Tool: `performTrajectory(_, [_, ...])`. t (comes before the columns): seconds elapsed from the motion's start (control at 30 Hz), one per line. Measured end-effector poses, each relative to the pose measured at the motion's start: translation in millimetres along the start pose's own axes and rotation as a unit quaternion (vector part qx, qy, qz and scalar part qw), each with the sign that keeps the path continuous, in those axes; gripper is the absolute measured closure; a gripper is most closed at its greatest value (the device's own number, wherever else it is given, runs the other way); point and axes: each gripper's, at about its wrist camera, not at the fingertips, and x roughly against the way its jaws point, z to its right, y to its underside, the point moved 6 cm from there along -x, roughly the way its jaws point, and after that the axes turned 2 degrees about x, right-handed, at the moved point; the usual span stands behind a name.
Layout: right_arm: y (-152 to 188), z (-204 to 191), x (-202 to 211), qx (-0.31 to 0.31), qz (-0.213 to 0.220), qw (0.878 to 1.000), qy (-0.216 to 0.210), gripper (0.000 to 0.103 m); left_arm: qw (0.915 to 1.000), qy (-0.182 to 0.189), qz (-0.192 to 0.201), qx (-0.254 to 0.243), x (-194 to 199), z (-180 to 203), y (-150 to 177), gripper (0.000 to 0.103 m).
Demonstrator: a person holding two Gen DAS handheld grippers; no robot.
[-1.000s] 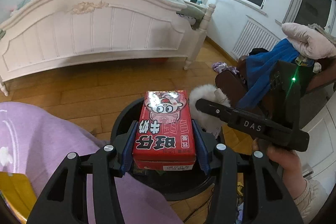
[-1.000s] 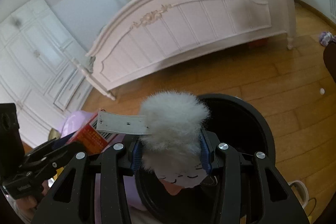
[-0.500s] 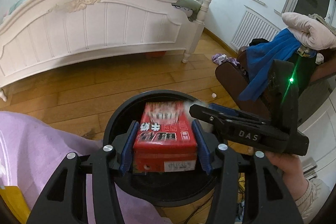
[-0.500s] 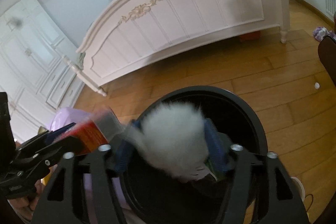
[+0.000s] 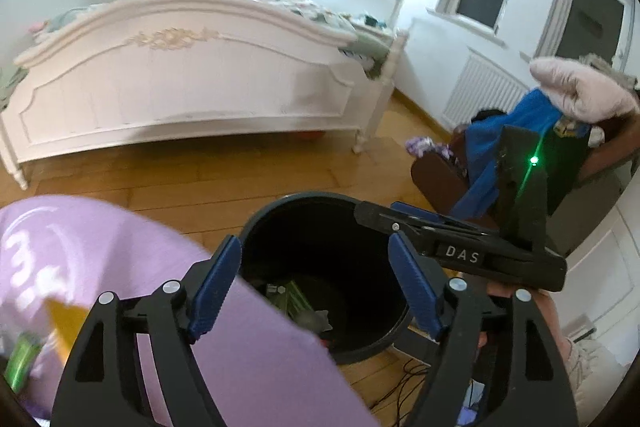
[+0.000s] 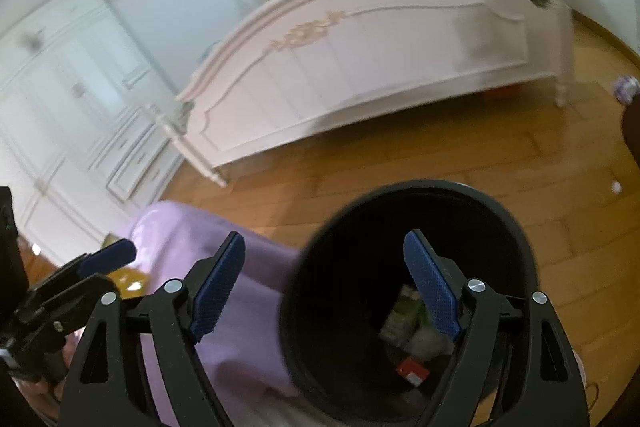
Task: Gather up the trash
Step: 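Grasp the clear plastic box with the left tool while the right tool grasps the orange snack bag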
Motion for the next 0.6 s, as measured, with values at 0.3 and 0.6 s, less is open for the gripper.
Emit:
performTrajectory(0.3, [9,-121,-6,0.107,-0.027,0.990,-0.086,0.022,0.9937,-0.085,0.043,0.060,101,-80,25,0.027])
performTrajectory(0.6, [61,-258,-21,0.254,-0.089,0.947,-0.176,0.022,0.9627,-0.195,0.045,0.182,190,-192,100,0.027])
